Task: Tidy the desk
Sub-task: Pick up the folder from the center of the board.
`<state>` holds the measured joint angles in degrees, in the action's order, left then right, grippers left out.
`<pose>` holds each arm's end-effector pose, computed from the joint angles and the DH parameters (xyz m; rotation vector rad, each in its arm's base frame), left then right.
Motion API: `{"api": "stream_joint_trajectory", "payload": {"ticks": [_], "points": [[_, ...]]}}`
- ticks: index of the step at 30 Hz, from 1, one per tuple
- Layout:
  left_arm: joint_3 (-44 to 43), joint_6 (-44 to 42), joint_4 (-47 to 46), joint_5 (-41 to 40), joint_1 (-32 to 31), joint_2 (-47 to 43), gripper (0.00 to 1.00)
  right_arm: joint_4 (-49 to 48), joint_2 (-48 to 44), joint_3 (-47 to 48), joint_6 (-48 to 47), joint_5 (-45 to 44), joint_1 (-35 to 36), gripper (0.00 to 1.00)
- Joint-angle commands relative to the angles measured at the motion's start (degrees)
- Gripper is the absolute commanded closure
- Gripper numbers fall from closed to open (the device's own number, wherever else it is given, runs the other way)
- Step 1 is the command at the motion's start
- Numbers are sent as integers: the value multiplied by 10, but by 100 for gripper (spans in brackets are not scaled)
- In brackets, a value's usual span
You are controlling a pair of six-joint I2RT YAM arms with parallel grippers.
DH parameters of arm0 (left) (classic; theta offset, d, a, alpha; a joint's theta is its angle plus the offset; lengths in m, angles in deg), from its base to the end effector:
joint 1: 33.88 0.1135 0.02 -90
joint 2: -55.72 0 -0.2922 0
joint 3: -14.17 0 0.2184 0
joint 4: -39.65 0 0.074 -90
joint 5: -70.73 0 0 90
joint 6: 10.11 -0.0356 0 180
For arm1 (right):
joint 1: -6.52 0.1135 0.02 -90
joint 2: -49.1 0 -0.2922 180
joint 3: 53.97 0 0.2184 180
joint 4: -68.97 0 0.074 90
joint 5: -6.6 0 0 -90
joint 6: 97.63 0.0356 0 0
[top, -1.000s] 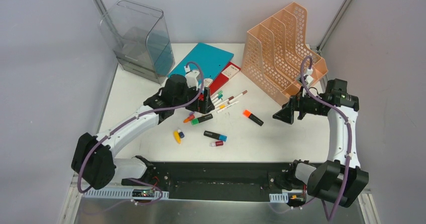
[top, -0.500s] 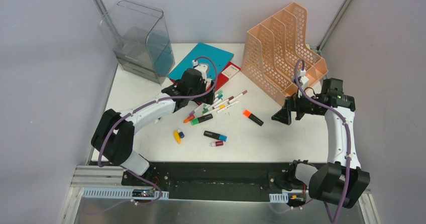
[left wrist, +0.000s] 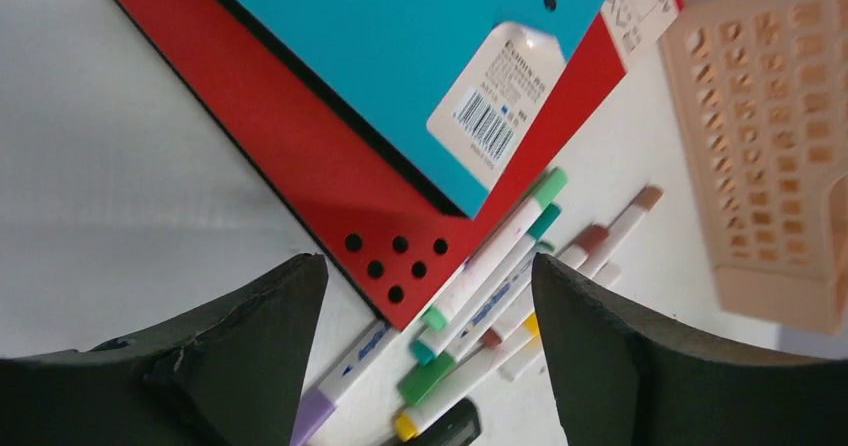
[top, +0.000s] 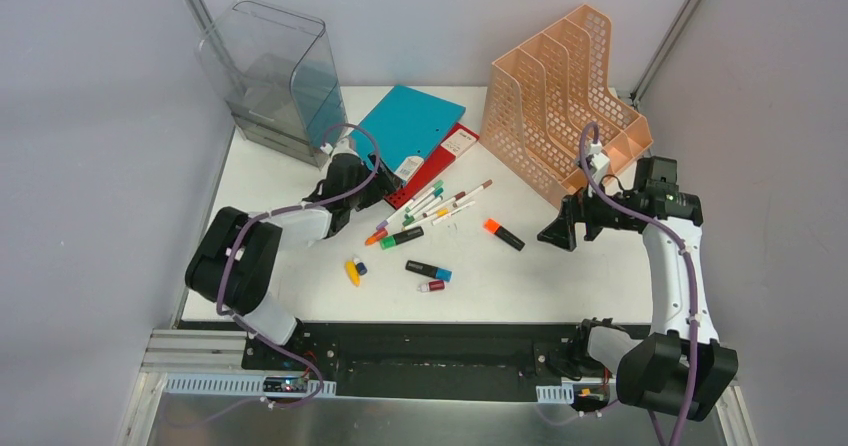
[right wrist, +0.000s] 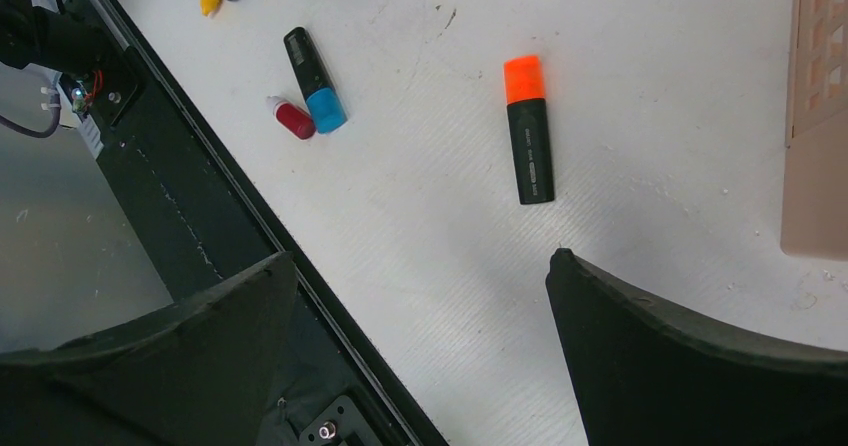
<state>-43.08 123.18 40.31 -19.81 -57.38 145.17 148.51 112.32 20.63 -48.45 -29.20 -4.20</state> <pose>0.2698 -0.1170 0.2298 -0.3871 2.1861 -0.6567 0.1407 0.0028 0.3294 -0.8052 2.1322 0.8550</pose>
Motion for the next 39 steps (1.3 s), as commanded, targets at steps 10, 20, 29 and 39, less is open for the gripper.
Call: {"api": "stream_joint_trajectory", "payload": {"ticks": [10, 20, 29, 39], "points": [[6, 193, -238, 64, 21, 106, 50, -34, -20, -11, 10, -5, 9, 0], [43, 285, -328, 58, 28, 153, 64, -37, -19, -13, 11, -13, 15, 0], [75, 356, -431, 24, 32, 194, 65, -38, -18, -13, 11, -17, 19, 0], [69, 375, -459, 20, 36, 217, 76, -39, -20, -13, 12, -19, 22, 0]]}}
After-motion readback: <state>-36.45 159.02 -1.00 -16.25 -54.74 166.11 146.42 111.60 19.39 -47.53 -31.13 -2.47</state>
